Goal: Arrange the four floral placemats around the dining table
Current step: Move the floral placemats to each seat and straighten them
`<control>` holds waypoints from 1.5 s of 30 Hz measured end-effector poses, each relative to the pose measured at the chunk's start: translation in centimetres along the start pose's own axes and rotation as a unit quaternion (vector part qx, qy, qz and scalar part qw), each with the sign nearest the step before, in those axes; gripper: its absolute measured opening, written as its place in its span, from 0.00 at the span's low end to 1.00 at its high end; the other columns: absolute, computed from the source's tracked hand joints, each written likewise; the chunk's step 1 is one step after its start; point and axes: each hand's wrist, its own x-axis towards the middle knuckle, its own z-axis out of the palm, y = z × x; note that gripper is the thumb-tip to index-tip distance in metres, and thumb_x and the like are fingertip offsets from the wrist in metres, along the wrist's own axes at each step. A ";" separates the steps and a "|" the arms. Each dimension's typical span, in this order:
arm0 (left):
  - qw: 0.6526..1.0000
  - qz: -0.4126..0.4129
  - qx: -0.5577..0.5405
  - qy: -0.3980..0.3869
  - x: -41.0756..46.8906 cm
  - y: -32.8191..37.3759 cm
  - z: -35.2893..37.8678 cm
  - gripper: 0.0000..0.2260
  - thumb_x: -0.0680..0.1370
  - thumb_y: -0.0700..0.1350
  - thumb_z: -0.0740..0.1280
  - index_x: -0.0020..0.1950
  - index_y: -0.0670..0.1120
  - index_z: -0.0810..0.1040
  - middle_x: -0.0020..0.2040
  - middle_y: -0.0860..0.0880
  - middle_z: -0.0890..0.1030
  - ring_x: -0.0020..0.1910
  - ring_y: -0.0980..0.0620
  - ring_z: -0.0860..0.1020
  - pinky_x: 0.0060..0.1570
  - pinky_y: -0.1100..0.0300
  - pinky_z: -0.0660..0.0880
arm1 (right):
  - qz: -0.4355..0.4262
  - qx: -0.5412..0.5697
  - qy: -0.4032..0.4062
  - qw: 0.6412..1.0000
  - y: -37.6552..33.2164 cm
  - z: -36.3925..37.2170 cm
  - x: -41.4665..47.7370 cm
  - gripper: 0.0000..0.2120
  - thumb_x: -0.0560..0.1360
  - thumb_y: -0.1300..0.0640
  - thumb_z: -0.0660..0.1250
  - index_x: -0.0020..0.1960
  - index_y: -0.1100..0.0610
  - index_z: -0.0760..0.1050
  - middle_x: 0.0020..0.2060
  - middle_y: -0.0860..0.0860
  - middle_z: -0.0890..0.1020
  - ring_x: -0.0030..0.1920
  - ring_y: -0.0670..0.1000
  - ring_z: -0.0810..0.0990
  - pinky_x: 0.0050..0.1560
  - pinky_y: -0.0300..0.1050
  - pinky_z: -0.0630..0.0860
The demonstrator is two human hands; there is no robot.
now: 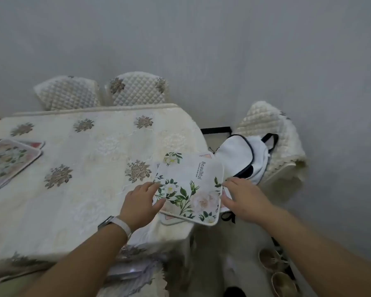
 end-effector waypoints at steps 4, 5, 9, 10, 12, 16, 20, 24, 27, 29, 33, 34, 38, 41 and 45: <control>0.999 -0.051 0.011 -0.008 3.4 0.8 1.6 0.33 0.73 0.67 0.48 0.73 0.53 0.67 0.72 0.49 0.70 0.69 0.46 0.68 0.64 0.48 0.66 | -0.017 0.033 -0.054 0.998 2.3 0.9 4.4 0.25 0.78 0.42 0.57 0.71 0.51 0.67 0.68 0.47 0.71 0.67 0.52 0.68 0.65 0.52 0.68; 0.997 -0.069 0.010 -0.012 4.2 1.2 2.0 0.32 0.74 0.66 0.50 0.73 0.52 0.67 0.72 0.49 0.70 0.69 0.46 0.68 0.64 0.48 0.66 | -0.026 0.038 -0.067 0.997 3.0 1.2 5.6 0.24 0.79 0.42 0.57 0.71 0.51 0.67 0.69 0.47 0.71 0.67 0.52 0.68 0.65 0.52 0.68; 0.992 -0.122 0.004 -0.023 6.4 3.2 3.6 0.29 0.75 0.63 0.54 0.72 0.51 0.67 0.71 0.50 0.71 0.67 0.47 0.69 0.63 0.49 0.68 | -0.014 0.107 -0.102 0.989 7.0 2.0 9.9 0.24 0.80 0.44 0.59 0.72 0.53 0.67 0.70 0.49 0.69 0.69 0.53 0.66 0.67 0.50 0.66; 0.991 -0.133 0.004 -0.030 7.0 3.6 4.1 0.28 0.76 0.62 0.55 0.72 0.51 0.67 0.71 0.49 0.71 0.67 0.46 0.70 0.62 0.49 0.69 | -0.009 0.119 -0.109 0.987 8.1 2.3 10.8 0.24 0.79 0.45 0.59 0.72 0.53 0.67 0.70 0.50 0.69 0.69 0.53 0.66 0.67 0.50 0.66; 0.986 -0.164 -0.005 -0.041 7.9 4.1 4.8 0.26 0.77 0.61 0.57 0.72 0.50 0.67 0.71 0.49 0.71 0.67 0.46 0.70 0.62 0.49 0.69 | -0.006 0.137 -0.130 0.982 9.9 3.0 12.4 0.24 0.79 0.44 0.59 0.72 0.53 0.68 0.70 0.50 0.70 0.68 0.53 0.67 0.66 0.51 0.67; 0.975 -0.219 -0.004 -0.048 9.1 4.4 5.5 0.25 0.78 0.59 0.59 0.72 0.51 0.68 0.70 0.48 0.71 0.66 0.46 0.70 0.61 0.49 0.70 | 0.011 0.167 -0.174 0.971 12.3 4.6 14.1 0.23 0.79 0.45 0.60 0.70 0.54 0.69 0.68 0.51 0.70 0.67 0.53 0.69 0.66 0.51 0.68; 0.963 -0.262 -0.007 -0.056 9.9 4.3 6.0 0.24 0.78 0.60 0.58 0.72 0.51 0.68 0.70 0.48 0.72 0.66 0.46 0.70 0.61 0.49 0.70 | 0.043 0.205 -0.208 0.956 12.7 6.3 14.6 0.22 0.79 0.47 0.62 0.69 0.55 0.70 0.66 0.53 0.71 0.65 0.54 0.71 0.63 0.48 0.69; 0.947 -0.309 -0.022 -0.085 10.5 4.1 6.5 0.24 0.79 0.60 0.56 0.72 0.50 0.67 0.71 0.48 0.70 0.68 0.45 0.69 0.62 0.48 0.69 | 0.137 0.329 -0.245 0.902 12.7 7.8 14.6 0.17 0.78 0.50 0.64 0.64 0.56 0.71 0.61 0.53 0.76 0.59 0.52 0.75 0.60 0.49 0.72; 0.940 -0.327 -0.033 -0.090 10.7 4.0 7.2 0.24 0.79 0.58 0.58 0.73 0.50 0.66 0.72 0.47 0.69 0.68 0.44 0.68 0.62 0.48 0.69 | 0.214 0.403 -0.247 0.855 12.6 8.5 13.9 0.12 0.78 0.49 0.64 0.57 0.54 0.71 0.52 0.50 0.79 0.49 0.46 0.78 0.53 0.49 0.74; 0.935 -0.338 -0.047 -0.097 11.1 3.7 7.4 0.24 0.79 0.56 0.59 0.73 0.49 0.65 0.72 0.47 0.69 0.68 0.44 0.68 0.62 0.48 0.69 | 0.246 0.427 -0.243 0.836 12.6 9.0 13.4 0.12 0.78 0.50 0.65 0.57 0.55 0.70 0.50 0.48 0.78 0.48 0.44 0.77 0.51 0.48 0.74; 0.924 -0.361 -0.077 -0.105 11.6 2.9 7.9 0.25 0.77 0.53 0.61 0.74 0.49 0.64 0.73 0.47 0.67 0.68 0.44 0.67 0.62 0.48 0.69 | 0.297 0.460 -0.233 0.804 12.5 10.2 12.9 0.13 0.76 0.53 0.65 0.59 0.56 0.69 0.48 0.48 0.78 0.49 0.51 0.80 0.54 0.54 0.78; 0.919 -0.370 -0.088 -0.106 11.6 2.6 8.1 0.26 0.77 0.53 0.61 0.74 0.49 0.64 0.73 0.48 0.67 0.68 0.44 0.67 0.63 0.48 0.69 | 0.305 0.467 -0.228 0.798 12.5 10.4 12.8 0.14 0.76 0.53 0.66 0.59 0.56 0.70 0.49 0.50 0.78 0.49 0.52 0.81 0.55 0.56 0.79; 0.887 -0.424 -0.153 -0.099 11.9 1.4 8.4 0.28 0.74 0.51 0.64 0.74 0.49 0.64 0.70 0.46 0.70 0.66 0.42 0.69 0.61 0.47 0.71 | 0.316 0.518 -0.257 0.752 11.6 11.1 13.1 0.14 0.76 0.56 0.68 0.58 0.60 0.72 0.52 0.57 0.81 0.46 0.55 0.83 0.42 0.49 0.83; 0.881 -0.440 -0.155 -0.077 12.1 1.1 8.3 0.27 0.74 0.49 0.65 0.73 0.48 0.65 0.67 0.44 0.72 0.64 0.41 0.71 0.58 0.47 0.72 | 0.313 0.529 -0.269 0.741 11.0 11.6 13.3 0.11 0.75 0.60 0.65 0.57 0.62 0.74 0.50 0.61 0.83 0.43 0.57 0.85 0.37 0.47 0.82; 0.882 -0.438 -0.158 -0.079 11.2 0.4 8.4 0.23 0.75 0.50 0.64 0.69 0.46 0.69 0.62 0.43 0.74 0.59 0.41 0.74 0.55 0.49 0.72 | 0.301 0.550 -0.254 0.736 10.3 11.3 13.2 0.08 0.75 0.66 0.63 0.54 0.61 0.75 0.48 0.60 0.85 0.42 0.58 0.86 0.36 0.50 0.81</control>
